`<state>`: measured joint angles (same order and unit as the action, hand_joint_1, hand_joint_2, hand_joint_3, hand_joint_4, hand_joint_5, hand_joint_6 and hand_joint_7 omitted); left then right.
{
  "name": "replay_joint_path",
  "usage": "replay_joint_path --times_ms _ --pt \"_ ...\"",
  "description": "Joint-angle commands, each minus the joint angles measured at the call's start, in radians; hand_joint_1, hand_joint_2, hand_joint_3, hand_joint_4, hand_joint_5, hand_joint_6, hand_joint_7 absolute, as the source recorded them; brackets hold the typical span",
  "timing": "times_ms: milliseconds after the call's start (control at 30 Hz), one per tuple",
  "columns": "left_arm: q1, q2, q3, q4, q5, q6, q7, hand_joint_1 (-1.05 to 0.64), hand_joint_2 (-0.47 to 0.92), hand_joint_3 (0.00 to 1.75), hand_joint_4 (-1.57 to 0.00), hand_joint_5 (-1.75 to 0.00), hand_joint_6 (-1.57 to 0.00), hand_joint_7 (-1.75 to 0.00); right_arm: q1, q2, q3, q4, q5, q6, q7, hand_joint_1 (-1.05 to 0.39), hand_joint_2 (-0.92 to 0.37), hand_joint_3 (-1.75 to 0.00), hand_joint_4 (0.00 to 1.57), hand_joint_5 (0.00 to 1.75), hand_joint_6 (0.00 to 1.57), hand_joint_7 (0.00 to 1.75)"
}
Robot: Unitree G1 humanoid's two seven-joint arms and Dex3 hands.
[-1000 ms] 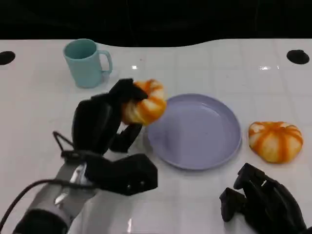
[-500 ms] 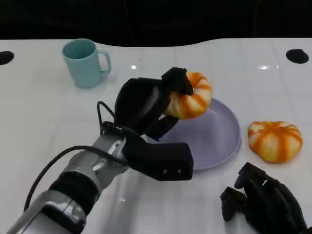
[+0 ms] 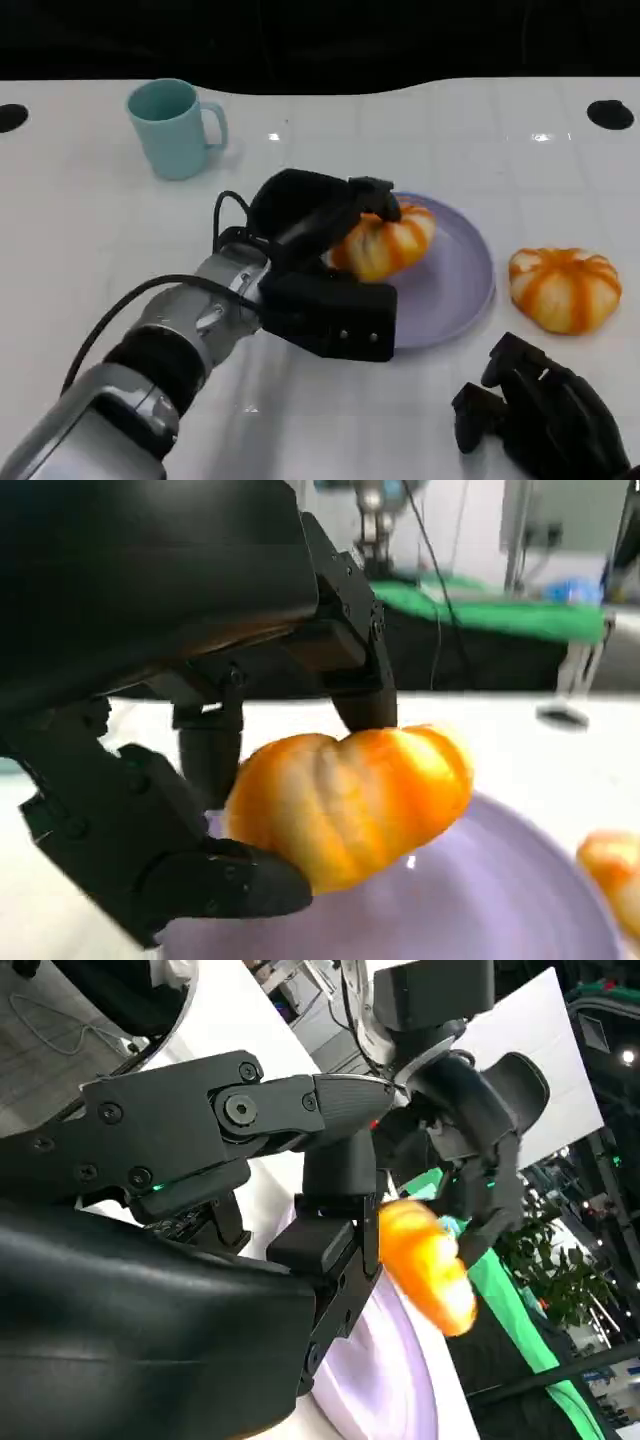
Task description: Grasp the bread from the table and place it into the plate.
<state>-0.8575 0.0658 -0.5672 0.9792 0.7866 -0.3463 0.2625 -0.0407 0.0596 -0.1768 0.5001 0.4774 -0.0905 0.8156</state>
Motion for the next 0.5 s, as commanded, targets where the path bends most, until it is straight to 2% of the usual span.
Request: replay_joint_path --times_ms 33,200,500 --pt "-0.02 0.048 -0.008 -0.078 -0.012 0.038 -0.163 -0.72 0.92 0.32 -0.29 -0.65 -0.38 -0.1 0.008 -0.005 0.002 -0.008 -0.001 -0.005 -0.009 -0.56 -0.92 -0.24 0.78 1.67 0.68 1.42" --pt "0.008 0.082 -0.001 -0.159 -0.03 0.054 -0.286 -0.86 0.92 0.42 -0.14 -0.56 -0.31 -0.05 0.013 -0.001 0.003 -0.022 0.008 0.011 -0.012 -0.55 -0.92 -0.24 0.77 1.66 0.68 1.42" --pt "0.119 0.121 0.023 -0.285 -0.063 0.049 -0.302 -0.88 0.92 0.47 -0.12 -0.53 -0.31 -0.03 0.023 -0.005 -0.002 -0.027 0.007 0.009 -0.011 -0.55 -0.92 -0.24 0.78 1.66 0.68 1.42"
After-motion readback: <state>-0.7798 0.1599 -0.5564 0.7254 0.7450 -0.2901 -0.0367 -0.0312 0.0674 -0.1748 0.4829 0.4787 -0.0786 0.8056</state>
